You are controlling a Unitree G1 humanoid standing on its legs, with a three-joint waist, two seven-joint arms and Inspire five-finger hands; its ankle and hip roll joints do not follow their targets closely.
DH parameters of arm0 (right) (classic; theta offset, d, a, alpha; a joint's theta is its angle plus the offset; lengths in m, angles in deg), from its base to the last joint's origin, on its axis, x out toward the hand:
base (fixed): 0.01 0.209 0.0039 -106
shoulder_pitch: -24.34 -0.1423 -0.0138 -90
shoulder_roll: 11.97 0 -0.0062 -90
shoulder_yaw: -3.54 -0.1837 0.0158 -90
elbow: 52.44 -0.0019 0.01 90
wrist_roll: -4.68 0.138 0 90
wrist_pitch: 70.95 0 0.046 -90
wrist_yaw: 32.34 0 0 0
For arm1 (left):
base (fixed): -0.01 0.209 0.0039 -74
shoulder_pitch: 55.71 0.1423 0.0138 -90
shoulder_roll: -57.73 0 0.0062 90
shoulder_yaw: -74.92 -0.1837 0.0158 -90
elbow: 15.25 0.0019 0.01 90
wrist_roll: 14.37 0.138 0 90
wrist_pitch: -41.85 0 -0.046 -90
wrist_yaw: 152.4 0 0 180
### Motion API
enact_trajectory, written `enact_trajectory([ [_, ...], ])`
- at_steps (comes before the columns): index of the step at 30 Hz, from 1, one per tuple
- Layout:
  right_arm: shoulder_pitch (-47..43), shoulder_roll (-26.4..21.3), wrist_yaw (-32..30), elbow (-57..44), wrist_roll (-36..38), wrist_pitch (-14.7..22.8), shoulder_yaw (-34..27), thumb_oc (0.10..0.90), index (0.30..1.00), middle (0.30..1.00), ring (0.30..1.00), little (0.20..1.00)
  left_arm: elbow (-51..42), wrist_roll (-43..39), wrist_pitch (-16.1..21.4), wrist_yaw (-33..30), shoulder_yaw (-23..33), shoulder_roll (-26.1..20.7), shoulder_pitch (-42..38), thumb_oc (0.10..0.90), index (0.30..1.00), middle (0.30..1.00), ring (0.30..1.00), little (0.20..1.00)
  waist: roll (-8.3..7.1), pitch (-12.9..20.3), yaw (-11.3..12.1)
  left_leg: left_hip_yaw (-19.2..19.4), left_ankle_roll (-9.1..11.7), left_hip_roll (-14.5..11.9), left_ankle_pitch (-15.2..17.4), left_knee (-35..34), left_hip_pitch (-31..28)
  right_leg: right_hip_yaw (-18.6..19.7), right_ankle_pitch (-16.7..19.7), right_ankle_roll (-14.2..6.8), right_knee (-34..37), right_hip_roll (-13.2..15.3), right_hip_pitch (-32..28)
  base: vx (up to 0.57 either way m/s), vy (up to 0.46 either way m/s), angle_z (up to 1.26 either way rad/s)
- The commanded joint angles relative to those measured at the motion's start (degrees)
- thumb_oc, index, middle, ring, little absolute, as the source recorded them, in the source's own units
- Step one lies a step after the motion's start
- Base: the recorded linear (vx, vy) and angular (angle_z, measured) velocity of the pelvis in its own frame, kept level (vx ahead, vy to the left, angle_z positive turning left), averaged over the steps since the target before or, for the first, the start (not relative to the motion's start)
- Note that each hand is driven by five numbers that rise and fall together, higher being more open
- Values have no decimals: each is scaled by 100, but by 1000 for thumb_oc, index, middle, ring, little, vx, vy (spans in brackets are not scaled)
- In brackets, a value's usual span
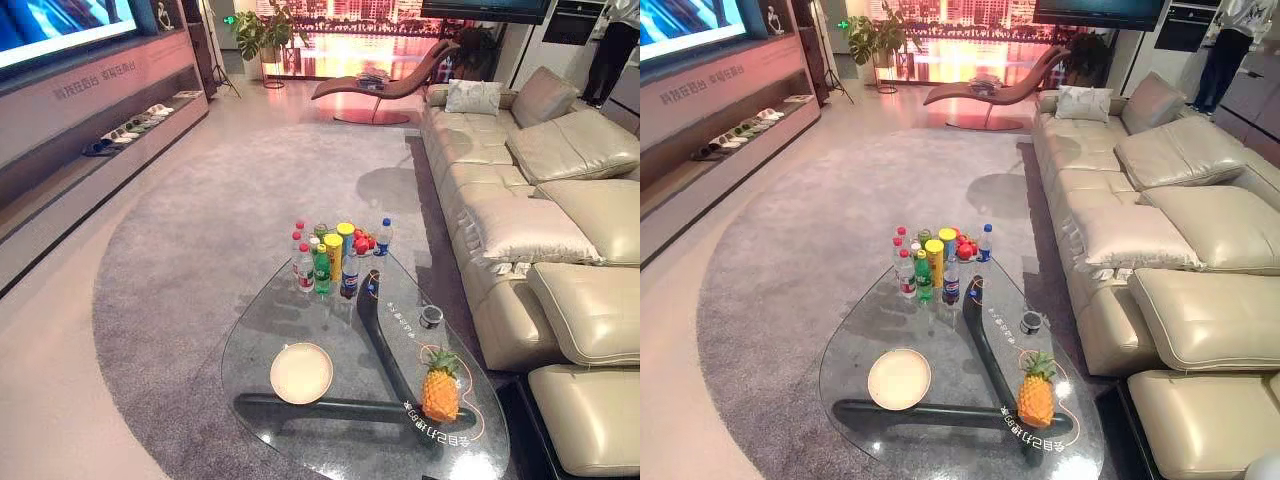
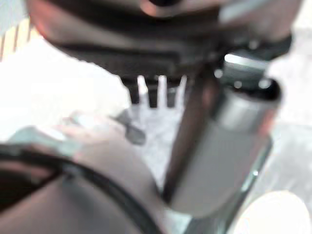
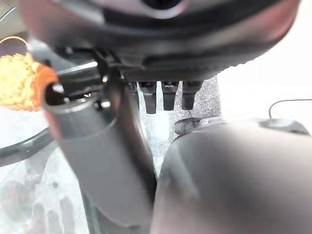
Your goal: Pick up the fruit to the plate
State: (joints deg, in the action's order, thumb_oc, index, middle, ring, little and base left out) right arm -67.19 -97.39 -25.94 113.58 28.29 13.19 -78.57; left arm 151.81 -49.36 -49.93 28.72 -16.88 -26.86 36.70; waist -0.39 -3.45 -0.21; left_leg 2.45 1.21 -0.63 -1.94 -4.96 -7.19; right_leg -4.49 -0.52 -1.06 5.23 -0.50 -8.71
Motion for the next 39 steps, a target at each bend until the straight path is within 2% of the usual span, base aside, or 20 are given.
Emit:
enact_trajectory([
  [1,-203,84,-87,283,-203,-116,234,800,900,900,900,900,275,-61,-47,213,-179,144,-456,800,900,900,900,900,-91,-39,0,-126,189,-74,410,-4,-160,-171,71,-368,-23,332,-38,-40,10,5],
  [7,-188,106,-115,265,-163,-145,240,800,900,900,900,900,260,-175,121,252,-171,144,-444,800,900,900,900,900,-104,-34,2,-132,190,-73,411,-4,-168,-163,68,-368,-23,328,-49,0,0,0],
  [22,-176,89,-165,242,-122,-106,227,800,900,900,900,900,290,-85,169,130,-105,111,-456,800,900,900,900,900,-117,-87,1,-143,198,-84,397,-4,-140,-138,67,-365,-23,310,-22,0,0,0],
  [24,-175,97,-397,225,-81,101,212,800,900,900,900,900,298,-95,239,55,-88,124,-463,800,900,900,900,900,-129,-112,1,-145,200,-82,397,-4,-143,-128,74,-369,-23,306,-16,0,0,0],
  [28,-152,77,-739,201,-5,267,165,800,900,900,900,900,308,-74,270,20,-66,141,-441,800,900,900,900,900,-142,-147,-11,-131,198,-79,386,-4,-140,-89,89,-367,-23,297,4,0,0,0],
  [31,-120,36,-1197,128,178,595,9,800,900,900,900,900,308,-119,362,4,-39,133,-402,800,900,900,900,900,-169,-246,-29,-121,186,-71,403,67,-87,-35,112,-365,-34,293,48,0,0,0],
  [39,-96,-46,-1704,-211,646,1124,-285,800,900,900,900,900,265,-200,394,59,33,21,-366,800,900,900,900,900,-268,-450,-34,-98,142,-57,468,285,91,70,140,-351,-118,269,194,-10,-21,-4],
])
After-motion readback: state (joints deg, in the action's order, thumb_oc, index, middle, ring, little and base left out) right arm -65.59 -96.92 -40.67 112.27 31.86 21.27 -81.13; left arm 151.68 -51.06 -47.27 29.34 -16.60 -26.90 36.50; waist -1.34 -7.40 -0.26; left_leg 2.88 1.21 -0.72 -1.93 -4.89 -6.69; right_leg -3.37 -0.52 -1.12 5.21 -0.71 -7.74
